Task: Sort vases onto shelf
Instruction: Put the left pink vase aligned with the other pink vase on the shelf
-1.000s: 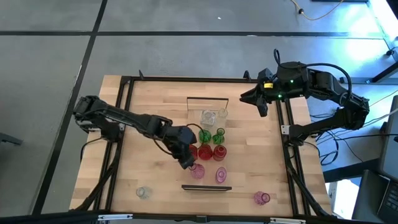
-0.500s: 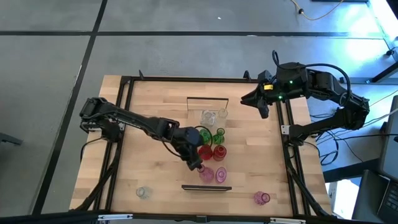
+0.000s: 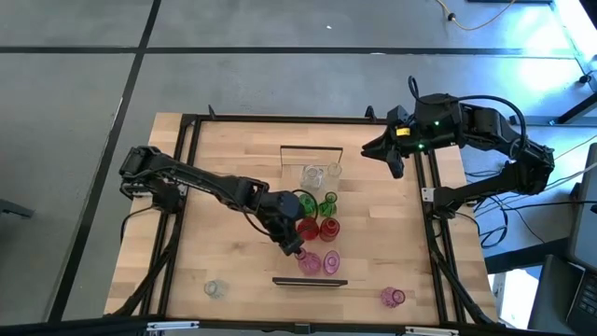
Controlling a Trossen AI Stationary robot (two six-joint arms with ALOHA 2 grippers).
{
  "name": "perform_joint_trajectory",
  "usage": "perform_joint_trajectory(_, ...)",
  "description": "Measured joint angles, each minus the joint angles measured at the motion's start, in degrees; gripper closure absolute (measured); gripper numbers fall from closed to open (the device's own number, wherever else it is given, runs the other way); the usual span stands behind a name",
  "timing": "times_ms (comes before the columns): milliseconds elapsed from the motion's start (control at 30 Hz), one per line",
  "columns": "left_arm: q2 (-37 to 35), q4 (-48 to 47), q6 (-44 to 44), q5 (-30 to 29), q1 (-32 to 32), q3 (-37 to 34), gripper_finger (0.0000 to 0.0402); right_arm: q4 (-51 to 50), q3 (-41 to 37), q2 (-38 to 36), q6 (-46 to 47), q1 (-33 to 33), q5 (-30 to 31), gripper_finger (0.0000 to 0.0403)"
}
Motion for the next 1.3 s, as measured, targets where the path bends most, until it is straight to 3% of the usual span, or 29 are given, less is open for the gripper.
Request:
perform_joint_trajectory(200, -0.02, -0.89, -0.39, 0.03, 0.0, 0.4, 0.0386, 0.0, 0.0, 0.0, 0.0, 0.01, 0.01, 0.0317)
perform_joint_trajectory(467, -0.02, -16.09, 5.65, -6.0, 0.64, 10.58, 0.0387, 0.0, 0.0, 0.0, -0.02, 0.0, 0.01, 0.0317)
perform_joint_trajectory(1300, 0.0, -14.18, 7.67, -2.94, 0.72, 9.25, 0.0362, 0.04, 0.0, 0.09, 0.29, 0.0, 0.03, 0.0317)
